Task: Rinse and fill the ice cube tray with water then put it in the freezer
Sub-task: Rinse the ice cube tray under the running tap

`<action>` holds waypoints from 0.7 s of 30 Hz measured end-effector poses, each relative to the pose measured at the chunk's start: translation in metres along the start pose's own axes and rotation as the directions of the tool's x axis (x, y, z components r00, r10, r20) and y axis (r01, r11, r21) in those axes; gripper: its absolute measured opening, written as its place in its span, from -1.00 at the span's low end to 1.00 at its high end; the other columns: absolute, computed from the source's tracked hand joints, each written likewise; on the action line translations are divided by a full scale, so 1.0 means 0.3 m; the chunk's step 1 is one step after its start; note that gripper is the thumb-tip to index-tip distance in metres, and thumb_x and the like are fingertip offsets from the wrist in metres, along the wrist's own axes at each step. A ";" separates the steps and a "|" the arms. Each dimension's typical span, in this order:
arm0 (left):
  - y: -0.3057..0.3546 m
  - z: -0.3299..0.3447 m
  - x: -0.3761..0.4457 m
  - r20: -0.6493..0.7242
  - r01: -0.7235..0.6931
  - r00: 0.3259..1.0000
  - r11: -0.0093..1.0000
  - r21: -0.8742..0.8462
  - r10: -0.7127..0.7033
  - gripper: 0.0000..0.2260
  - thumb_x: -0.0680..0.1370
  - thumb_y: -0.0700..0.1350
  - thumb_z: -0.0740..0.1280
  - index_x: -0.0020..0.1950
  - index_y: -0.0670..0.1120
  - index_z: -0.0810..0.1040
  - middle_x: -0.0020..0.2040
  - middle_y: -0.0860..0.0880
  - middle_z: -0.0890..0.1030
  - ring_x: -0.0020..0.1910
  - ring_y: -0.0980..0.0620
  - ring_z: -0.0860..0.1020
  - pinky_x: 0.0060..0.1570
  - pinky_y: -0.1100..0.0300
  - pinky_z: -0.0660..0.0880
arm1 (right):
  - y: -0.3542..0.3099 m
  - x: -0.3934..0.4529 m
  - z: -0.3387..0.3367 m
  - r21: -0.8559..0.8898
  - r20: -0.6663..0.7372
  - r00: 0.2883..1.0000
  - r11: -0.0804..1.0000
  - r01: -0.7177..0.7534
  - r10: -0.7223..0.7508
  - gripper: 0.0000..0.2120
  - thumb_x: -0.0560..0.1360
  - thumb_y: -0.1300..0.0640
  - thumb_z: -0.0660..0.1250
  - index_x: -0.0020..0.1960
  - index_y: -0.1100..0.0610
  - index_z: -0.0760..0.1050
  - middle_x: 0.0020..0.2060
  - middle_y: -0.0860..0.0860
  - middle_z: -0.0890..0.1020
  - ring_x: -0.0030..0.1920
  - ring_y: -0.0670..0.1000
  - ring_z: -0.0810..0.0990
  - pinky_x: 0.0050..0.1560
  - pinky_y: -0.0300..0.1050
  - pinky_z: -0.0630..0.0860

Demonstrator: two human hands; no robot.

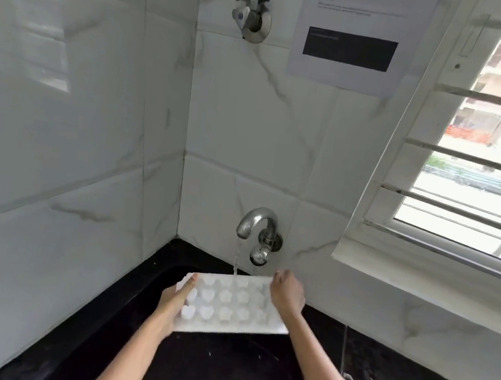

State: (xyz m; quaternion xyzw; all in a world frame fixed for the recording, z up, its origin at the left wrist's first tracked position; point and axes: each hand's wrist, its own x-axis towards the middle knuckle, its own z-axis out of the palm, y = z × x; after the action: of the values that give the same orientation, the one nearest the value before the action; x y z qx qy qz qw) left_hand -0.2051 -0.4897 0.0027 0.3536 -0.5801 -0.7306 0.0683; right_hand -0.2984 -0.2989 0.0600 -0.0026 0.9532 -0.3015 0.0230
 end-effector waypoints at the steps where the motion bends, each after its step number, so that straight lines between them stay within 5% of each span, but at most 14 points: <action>1: 0.002 0.014 -0.011 -0.033 -0.037 0.999 0.999 0.015 0.037 -0.59 0.52 0.13 0.32 0.16 -0.18 0.53 -0.16 -0.03 0.54 -0.19 0.03 0.49 -0.11 0.14 0.44 | -0.021 -0.029 0.053 -0.094 -0.026 0.998 0.994 0.062 -0.064 -0.40 0.55 -0.12 -0.18 0.22 0.28 0.39 0.22 0.23 0.48 0.24 0.21 0.43 0.21 0.07 0.34; 3: 0.003 0.037 -0.024 -0.081 -0.069 0.994 0.997 0.022 0.071 -0.62 0.52 0.13 0.33 0.12 -0.15 0.54 -0.23 -0.03 0.52 -0.22 0.03 0.49 -0.17 0.16 0.44 | -0.078 -0.122 0.172 -0.209 0.075 0.964 0.941 0.267 -0.257 -0.07 0.37 -0.30 -0.51 0.47 0.25 0.08 0.47 0.27 0.10 0.48 0.27 0.03 0.42 0.28 -0.11; 5: 0.013 0.038 -0.036 -0.126 -0.058 0.990 0.998 0.020 0.060 -0.61 0.50 0.13 0.36 0.08 -0.17 0.57 -0.24 -0.03 0.55 -0.13 -0.05 0.56 -0.08 0.12 0.49 | -0.124 -0.202 0.272 -0.185 0.232 0.867 0.855 0.485 -0.442 -0.04 0.26 -0.33 -0.63 0.52 0.13 -0.18 0.50 0.20 -0.19 0.49 0.20 -0.28 0.36 0.33 -0.35; 7: 0.026 0.004 -0.038 -0.157 -0.050 0.986 0.999 -0.005 0.049 -0.64 0.50 0.11 0.37 -0.02 -0.20 0.58 -0.26 -0.04 0.57 -0.11 -0.09 0.59 -0.12 0.13 0.49 | -0.146 -0.233 0.305 -0.099 0.319 0.759 0.777 0.622 -0.567 -0.20 0.37 -0.29 -0.51 0.52 0.03 -0.21 0.51 0.13 -0.20 0.49 0.09 -0.32 0.40 0.30 -0.38; 9: 0.036 -0.038 -0.042 -0.179 -0.058 0.982 0.998 -0.015 0.054 -0.64 0.52 0.10 0.34 -0.02 -0.21 0.57 -0.27 -0.06 0.54 -0.21 -0.03 0.54 -0.18 0.15 0.43 | -0.129 -0.214 0.302 -0.074 0.314 0.732 0.753 0.654 -0.605 -0.29 0.43 -0.30 -0.44 0.51 -0.04 -0.17 0.53 0.05 -0.12 0.51 0.04 -0.25 0.42 0.30 -0.34; 12: 0.032 -0.084 -0.040 -0.179 -0.060 0.982 0.998 -0.021 0.055 -0.62 0.52 0.15 0.31 0.02 -0.18 0.49 -0.19 -0.08 0.53 -0.14 -0.04 0.50 -0.05 0.13 0.38 | -0.114 -0.173 0.287 -0.114 0.267 0.846 0.857 0.503 -0.462 -0.11 0.30 -0.41 -0.45 0.52 -0.01 -0.15 0.52 0.10 -0.14 0.50 0.13 -0.28 0.33 0.36 -0.37; 16: 0.042 -0.117 -0.056 -0.138 -0.065 0.988 0.998 0.020 0.067 -0.63 0.53 0.16 0.29 -0.01 -0.17 0.49 -0.25 -0.04 0.47 -0.26 0.05 0.45 -0.10 0.16 0.35 | -0.088 -0.121 0.250 -0.098 0.191 0.972 0.983 0.157 -0.137 -0.30 0.51 -0.33 -0.16 0.52 0.00 -0.11 0.53 0.12 -0.09 0.51 0.18 -0.20 0.33 0.43 -0.26; 19: 0.040 -0.153 -0.057 -0.175 -0.064 0.982 0.998 0.022 0.067 -0.56 0.54 0.23 0.22 0.03 -0.17 0.50 -0.19 -0.05 0.51 -0.15 -0.02 0.49 -0.03 0.12 0.37 | -0.049 -0.057 0.222 0.117 0.365 0.931 0.991 -0.073 0.025 -0.08 0.40 -0.39 0.16 0.52 0.02 -0.20 0.47 0.26 0.11 0.46 0.26 0.11 0.41 0.31 0.09; 21: 0.011 -0.181 -0.038 -0.237 -0.027 0.971 0.999 -0.020 0.022 -0.44 0.56 0.29 0.07 0.10 -0.18 0.53 -0.09 -0.11 0.58 -0.03 -0.12 0.54 0.03 0.06 0.45 | -0.049 -0.046 0.189 0.293 0.476 0.879 0.946 -0.137 -0.020 0.02 0.36 -0.22 0.39 0.50 0.16 -0.16 0.40 0.21 0.29 0.36 0.18 0.35 0.28 0.10 0.42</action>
State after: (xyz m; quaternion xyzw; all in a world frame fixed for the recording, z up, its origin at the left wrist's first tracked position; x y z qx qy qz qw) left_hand -0.1652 -0.5282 0.0065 0.4302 -0.5639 -0.6888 0.1501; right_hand -0.2823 -0.3433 0.0228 -0.0431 0.8569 -0.4406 0.2640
